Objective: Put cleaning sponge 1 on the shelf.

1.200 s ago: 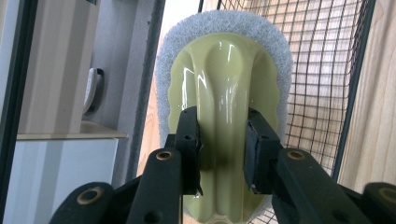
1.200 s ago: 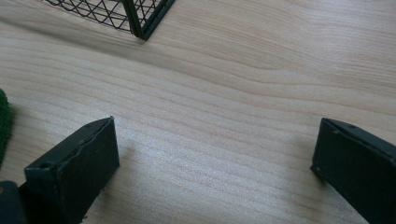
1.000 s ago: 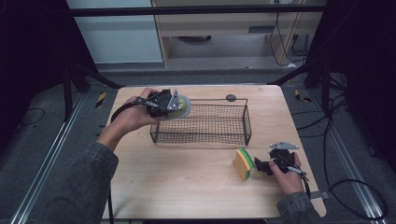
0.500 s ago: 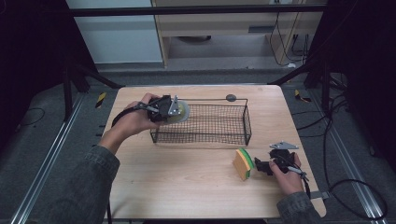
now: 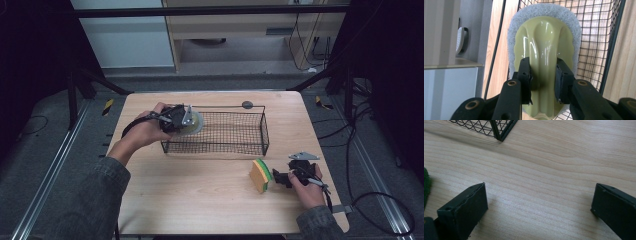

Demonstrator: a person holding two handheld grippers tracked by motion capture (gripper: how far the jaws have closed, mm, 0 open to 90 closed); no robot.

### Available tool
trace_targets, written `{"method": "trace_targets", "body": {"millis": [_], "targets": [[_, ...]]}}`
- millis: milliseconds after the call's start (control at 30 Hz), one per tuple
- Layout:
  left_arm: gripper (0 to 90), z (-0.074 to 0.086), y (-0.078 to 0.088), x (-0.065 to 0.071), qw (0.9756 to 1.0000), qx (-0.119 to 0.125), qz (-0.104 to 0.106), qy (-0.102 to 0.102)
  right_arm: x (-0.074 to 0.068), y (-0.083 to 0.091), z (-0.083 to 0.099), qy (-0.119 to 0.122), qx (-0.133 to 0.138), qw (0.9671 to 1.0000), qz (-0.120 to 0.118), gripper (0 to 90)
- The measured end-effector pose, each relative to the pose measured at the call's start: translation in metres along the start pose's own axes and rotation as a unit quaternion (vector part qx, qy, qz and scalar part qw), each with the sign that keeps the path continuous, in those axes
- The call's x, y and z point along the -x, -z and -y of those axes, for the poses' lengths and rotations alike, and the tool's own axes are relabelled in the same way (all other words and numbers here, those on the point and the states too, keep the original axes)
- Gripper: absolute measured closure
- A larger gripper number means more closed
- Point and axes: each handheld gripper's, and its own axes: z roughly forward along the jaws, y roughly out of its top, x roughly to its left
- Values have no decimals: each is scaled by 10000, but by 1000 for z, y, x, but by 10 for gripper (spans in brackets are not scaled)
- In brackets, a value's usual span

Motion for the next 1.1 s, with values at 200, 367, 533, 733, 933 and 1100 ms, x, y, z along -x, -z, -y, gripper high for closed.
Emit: {"method": "trace_targets", "body": {"millis": [200,367,533,733,933,1100], "targets": [[702,3,-6,2,9999,-99,53,-16,0,0,0,4,1,10000,2,6],[702,4,-9,2,9998,-162,72,-4,0,0,0,7,1,10000,2,6],[702,6,-14,1,9997,-183,122,67,0,0,0,6,0,10000,2,6],[701,6,-18,3,9997,-189,153,56,0,0,0,0,0,10000,0,6],[701,5,-21,4,9995,-217,217,67,0,0,0,3,1,10000,2,6],[702,10,-30,5,9987,-334,364,131,0,0,0,6,1,10000,2,6]]}}
